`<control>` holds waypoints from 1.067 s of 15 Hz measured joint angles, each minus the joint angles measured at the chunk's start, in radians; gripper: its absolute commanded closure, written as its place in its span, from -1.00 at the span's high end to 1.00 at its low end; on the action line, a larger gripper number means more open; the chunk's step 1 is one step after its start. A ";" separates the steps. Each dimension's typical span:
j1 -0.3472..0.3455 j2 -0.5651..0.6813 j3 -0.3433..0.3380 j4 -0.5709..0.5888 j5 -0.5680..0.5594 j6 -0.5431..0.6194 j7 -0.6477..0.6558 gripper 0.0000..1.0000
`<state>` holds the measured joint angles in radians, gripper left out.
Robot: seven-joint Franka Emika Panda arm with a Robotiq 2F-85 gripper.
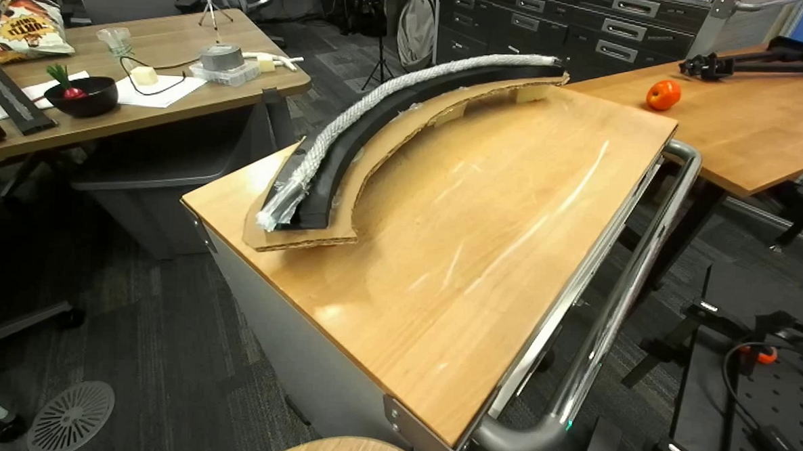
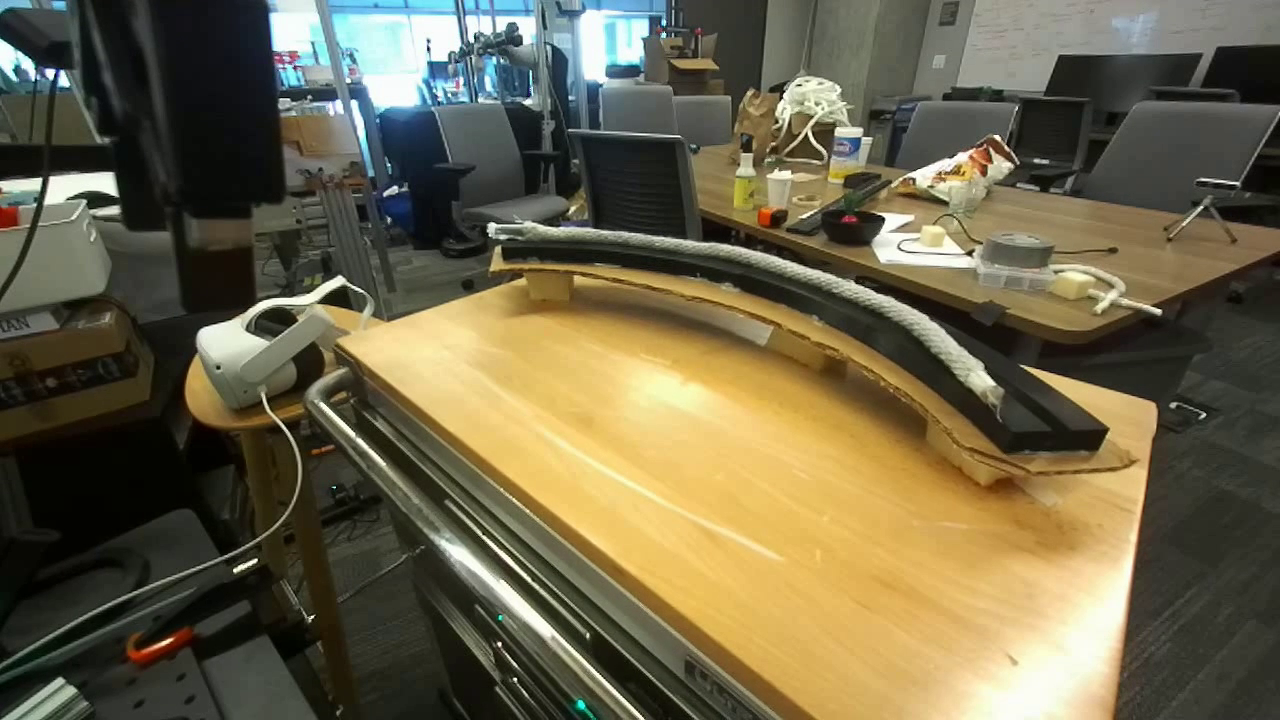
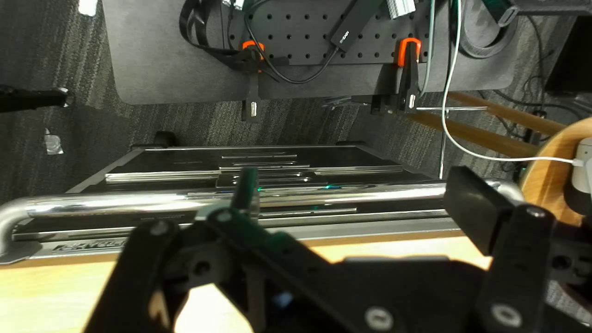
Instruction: Put the rope on the counter
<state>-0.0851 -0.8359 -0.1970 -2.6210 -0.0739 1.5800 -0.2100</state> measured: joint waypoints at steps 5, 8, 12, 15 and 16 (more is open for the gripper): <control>0.000 0.000 0.001 0.000 0.000 0.000 0.001 1.00; 0.002 -0.006 0.021 0.003 0.046 0.051 0.054 1.00; 0.080 -0.051 0.107 0.046 0.051 0.018 0.001 1.00; 0.158 -0.067 0.160 0.107 0.048 -0.012 -0.042 1.00; 0.178 -0.067 0.171 0.118 0.045 -0.012 -0.048 1.00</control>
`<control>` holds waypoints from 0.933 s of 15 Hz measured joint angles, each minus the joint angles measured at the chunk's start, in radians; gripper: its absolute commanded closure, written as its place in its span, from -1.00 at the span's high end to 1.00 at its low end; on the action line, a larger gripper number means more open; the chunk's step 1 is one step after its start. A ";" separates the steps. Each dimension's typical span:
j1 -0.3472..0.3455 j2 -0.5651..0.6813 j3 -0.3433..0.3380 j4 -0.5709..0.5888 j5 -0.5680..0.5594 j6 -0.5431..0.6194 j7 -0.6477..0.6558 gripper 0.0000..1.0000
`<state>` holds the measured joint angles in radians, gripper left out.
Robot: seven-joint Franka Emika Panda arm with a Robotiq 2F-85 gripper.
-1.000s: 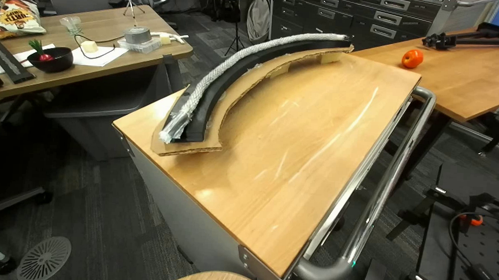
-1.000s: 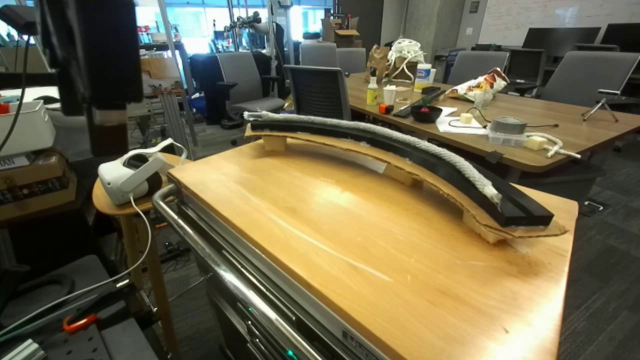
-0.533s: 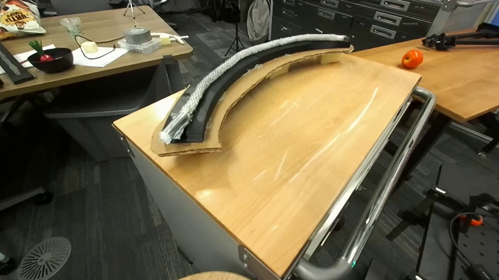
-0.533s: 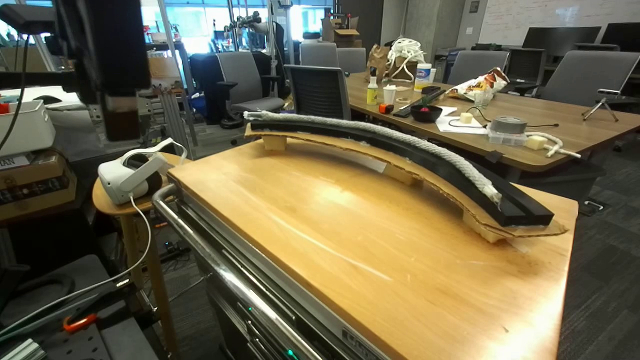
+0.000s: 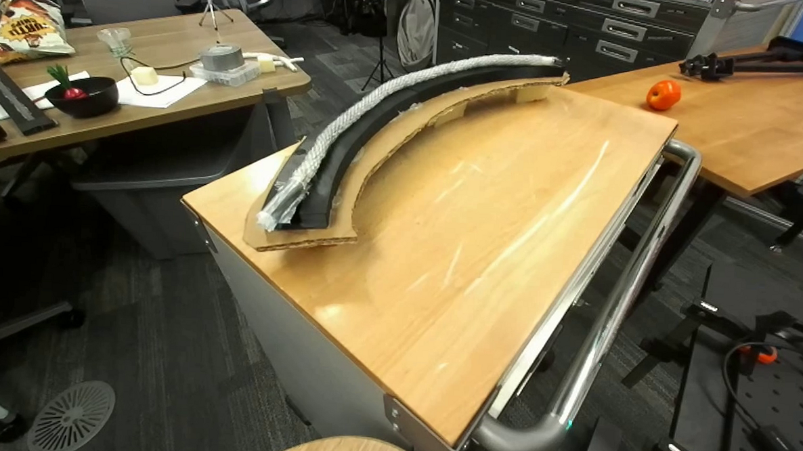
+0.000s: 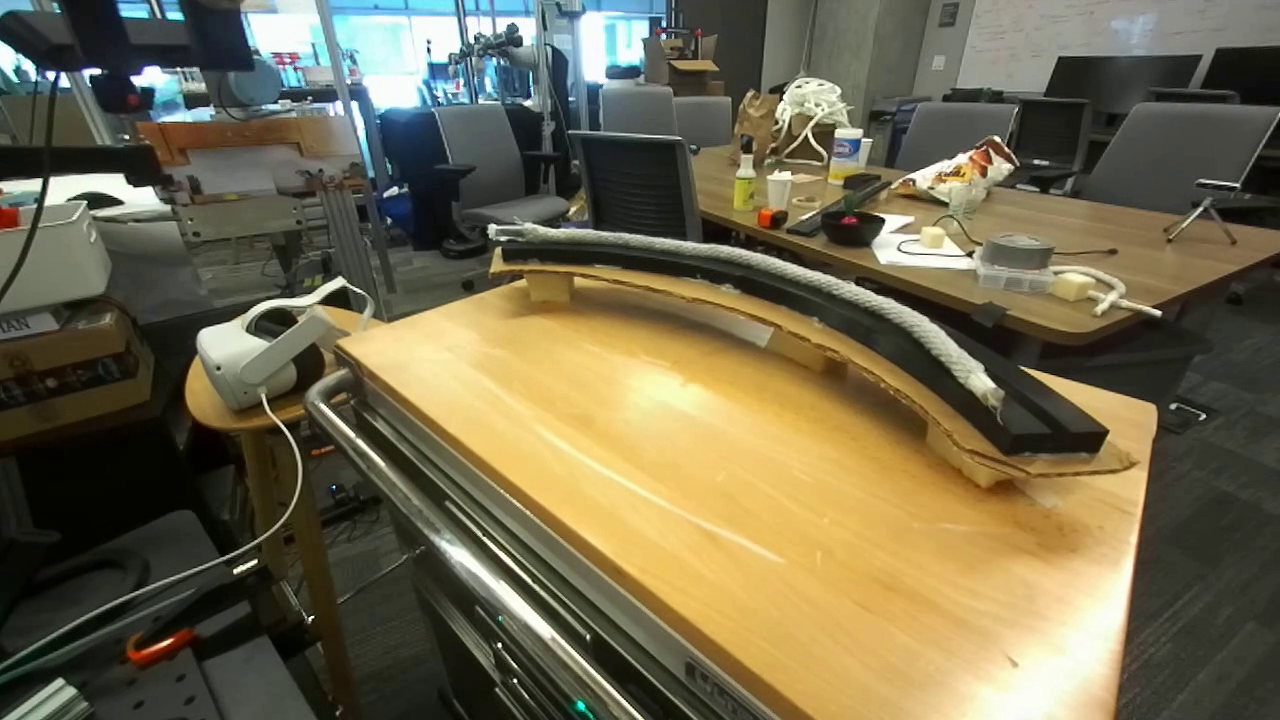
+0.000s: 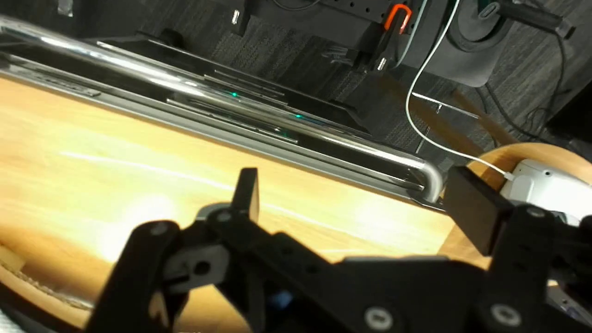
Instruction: Put the rope on the counter
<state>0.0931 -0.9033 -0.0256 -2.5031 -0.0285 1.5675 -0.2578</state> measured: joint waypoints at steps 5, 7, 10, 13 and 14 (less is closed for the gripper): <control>0.044 -0.009 -0.008 0.006 -0.012 -0.002 -0.116 1.00; 0.079 -0.024 -0.006 0.042 -0.021 -0.020 -0.177 1.00; 0.151 -0.024 -0.001 0.151 -0.015 -0.050 -0.253 1.00; 0.190 0.006 -0.016 0.219 -0.005 -0.066 -0.281 1.00; 0.191 0.014 -0.018 0.223 -0.005 -0.067 -0.286 1.00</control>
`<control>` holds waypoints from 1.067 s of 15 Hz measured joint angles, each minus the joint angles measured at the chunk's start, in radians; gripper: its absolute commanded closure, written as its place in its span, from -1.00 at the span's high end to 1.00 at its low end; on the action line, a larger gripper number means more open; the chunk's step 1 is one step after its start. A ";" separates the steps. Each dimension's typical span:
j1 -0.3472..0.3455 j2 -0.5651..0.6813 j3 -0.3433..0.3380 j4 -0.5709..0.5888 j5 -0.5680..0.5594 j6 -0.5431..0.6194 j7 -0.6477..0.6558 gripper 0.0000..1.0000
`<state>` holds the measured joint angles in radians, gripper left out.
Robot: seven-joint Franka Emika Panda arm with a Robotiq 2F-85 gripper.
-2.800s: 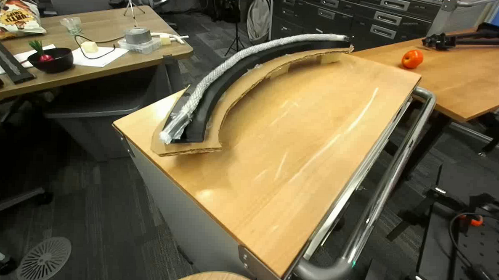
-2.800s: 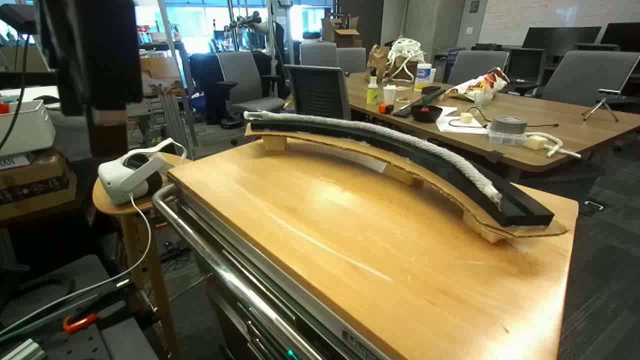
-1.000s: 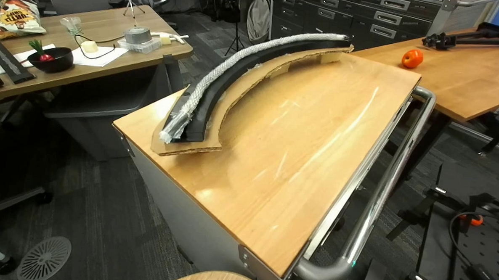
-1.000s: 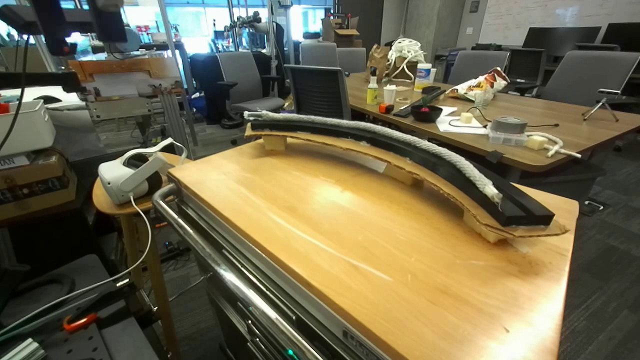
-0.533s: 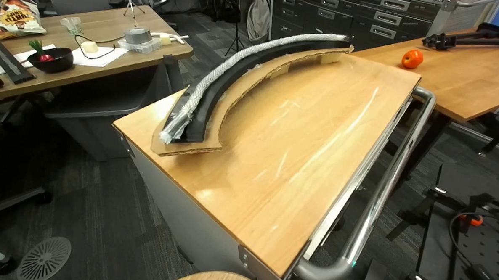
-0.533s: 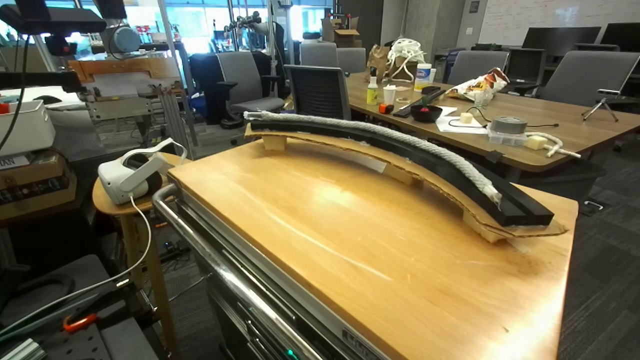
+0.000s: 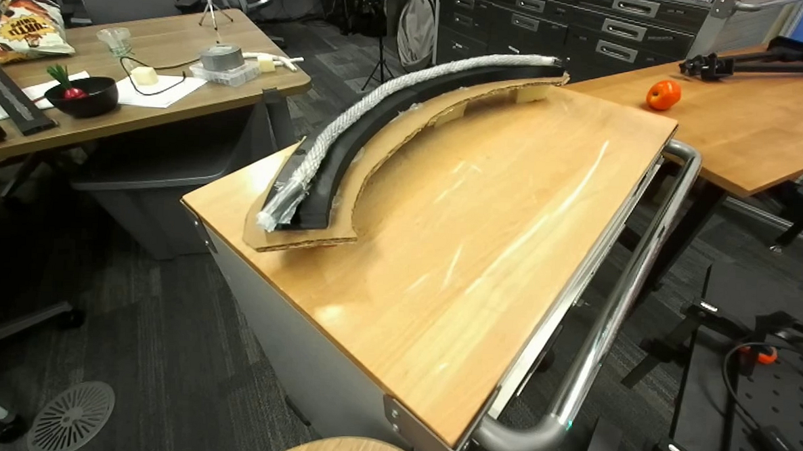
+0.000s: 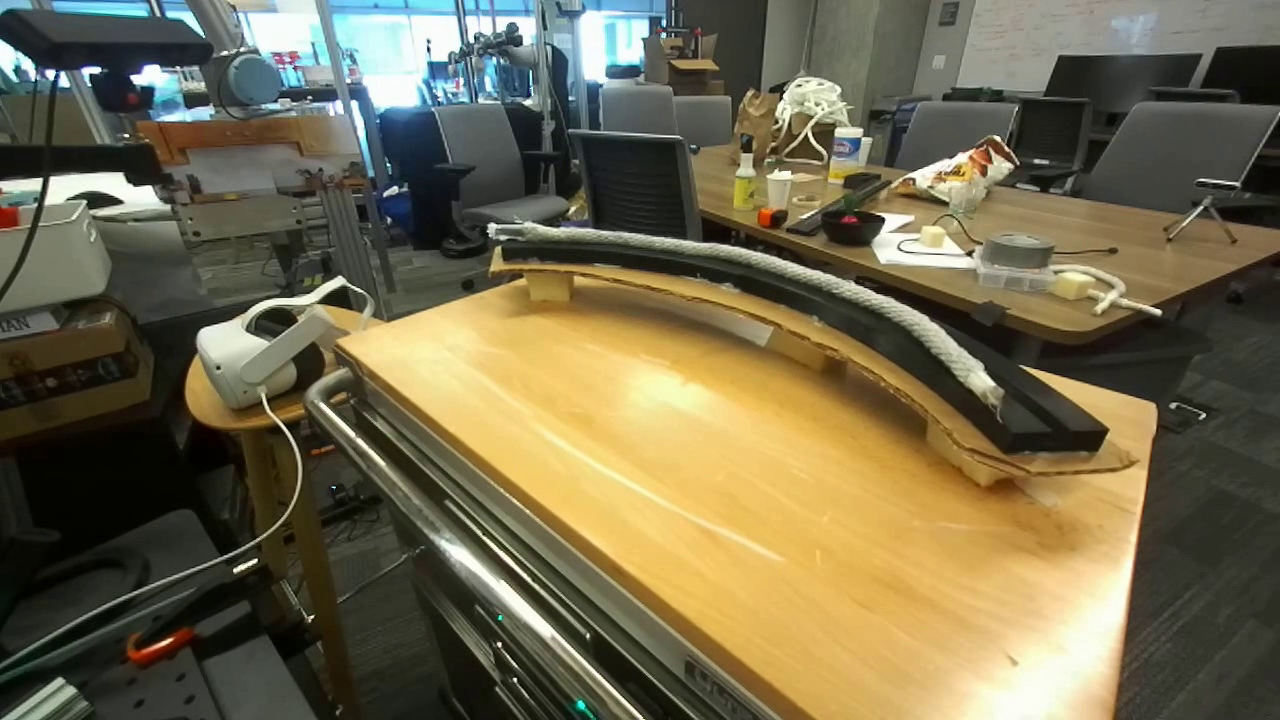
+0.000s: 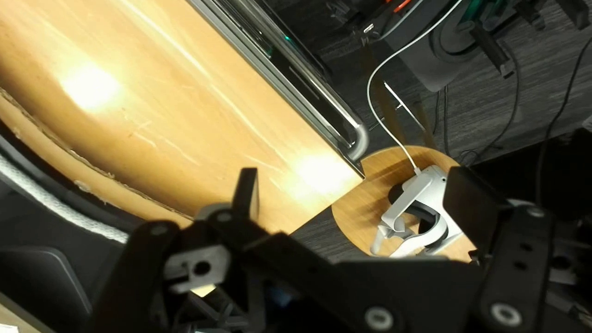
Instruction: Put the rope on the counter
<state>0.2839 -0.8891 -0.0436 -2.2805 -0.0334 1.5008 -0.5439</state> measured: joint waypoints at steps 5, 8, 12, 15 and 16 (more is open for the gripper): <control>0.006 0.012 0.020 -0.008 -0.041 0.016 -0.036 1.00; 0.049 0.032 0.065 -0.001 -0.060 0.105 -0.086 1.00; 0.125 0.158 0.086 0.042 -0.027 0.315 -0.167 1.00; 0.147 0.290 0.084 0.106 0.002 0.415 -0.227 1.00; 0.148 0.314 0.084 0.122 0.002 0.418 -0.233 1.00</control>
<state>0.4317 -0.5755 0.0403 -2.1586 -0.0312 1.9184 -0.7764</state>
